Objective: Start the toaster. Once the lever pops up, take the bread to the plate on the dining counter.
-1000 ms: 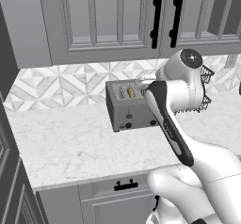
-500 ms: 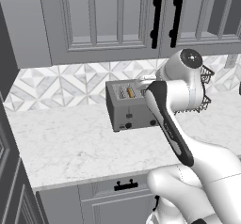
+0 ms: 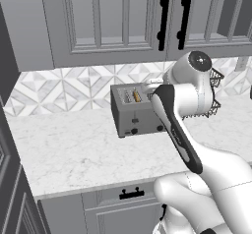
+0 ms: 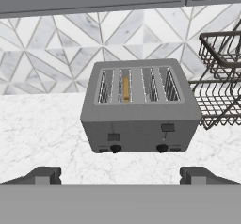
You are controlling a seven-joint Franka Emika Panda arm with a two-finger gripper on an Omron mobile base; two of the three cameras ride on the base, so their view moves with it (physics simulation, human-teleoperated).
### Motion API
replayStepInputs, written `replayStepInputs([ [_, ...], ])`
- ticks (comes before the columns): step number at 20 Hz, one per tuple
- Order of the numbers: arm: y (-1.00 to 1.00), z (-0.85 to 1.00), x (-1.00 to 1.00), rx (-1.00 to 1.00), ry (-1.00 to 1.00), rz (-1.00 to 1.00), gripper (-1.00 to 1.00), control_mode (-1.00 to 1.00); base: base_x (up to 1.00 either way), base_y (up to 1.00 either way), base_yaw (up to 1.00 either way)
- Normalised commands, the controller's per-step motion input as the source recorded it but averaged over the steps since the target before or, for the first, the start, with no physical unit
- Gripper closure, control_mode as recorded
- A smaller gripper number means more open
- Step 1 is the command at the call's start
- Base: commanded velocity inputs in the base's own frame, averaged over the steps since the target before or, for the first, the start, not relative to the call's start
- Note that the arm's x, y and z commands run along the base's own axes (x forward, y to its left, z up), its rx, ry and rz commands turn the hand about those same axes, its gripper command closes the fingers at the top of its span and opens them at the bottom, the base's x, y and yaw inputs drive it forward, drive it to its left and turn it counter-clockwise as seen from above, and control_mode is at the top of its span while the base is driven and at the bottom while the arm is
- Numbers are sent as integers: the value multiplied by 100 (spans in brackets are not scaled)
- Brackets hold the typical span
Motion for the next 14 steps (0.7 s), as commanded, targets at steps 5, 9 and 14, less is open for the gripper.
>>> replayStepInputs([
  [5, 0, 0, 0, 0, 0, 0, -100, -100, 0, 0, 0],
  [9, 0, 0, 0, 0, 0, 0, -100, -100, 0, 0, 0],
  [14, 0, 0, 0, 0, 0, 0, -100, -100, 0, 0, 0],
])
